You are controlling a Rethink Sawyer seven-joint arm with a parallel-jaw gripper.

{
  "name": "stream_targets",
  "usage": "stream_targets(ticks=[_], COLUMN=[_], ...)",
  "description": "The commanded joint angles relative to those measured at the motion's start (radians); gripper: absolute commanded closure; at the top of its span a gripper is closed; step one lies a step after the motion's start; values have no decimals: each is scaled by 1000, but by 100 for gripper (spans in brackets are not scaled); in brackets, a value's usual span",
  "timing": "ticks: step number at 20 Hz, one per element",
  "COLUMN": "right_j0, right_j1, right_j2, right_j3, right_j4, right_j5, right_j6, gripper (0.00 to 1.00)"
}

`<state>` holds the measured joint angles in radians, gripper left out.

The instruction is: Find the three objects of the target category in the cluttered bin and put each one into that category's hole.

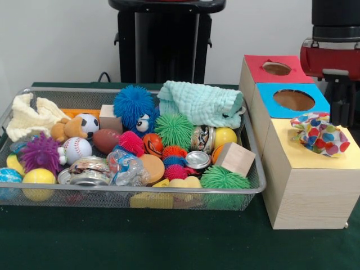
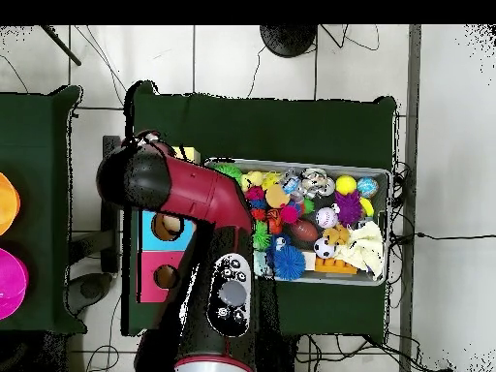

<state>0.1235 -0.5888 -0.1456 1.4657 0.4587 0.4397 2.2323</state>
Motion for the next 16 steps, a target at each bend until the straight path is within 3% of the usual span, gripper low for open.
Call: stream_targets(ticks=[1,4,7,12,16], right_j0=[26,45,34,33,34], right_j1=[78,85,91,103,133], right_j2=[-10,-56,-45,-32,-3], right_j3=[16,-19,-39,-33,1], right_j4=[-70,-101,-118,-125,-121], right_j5=[120,184,212,186,111], right_j6=[119,121,93,107,122], gripper=[100,100,100,100,100])
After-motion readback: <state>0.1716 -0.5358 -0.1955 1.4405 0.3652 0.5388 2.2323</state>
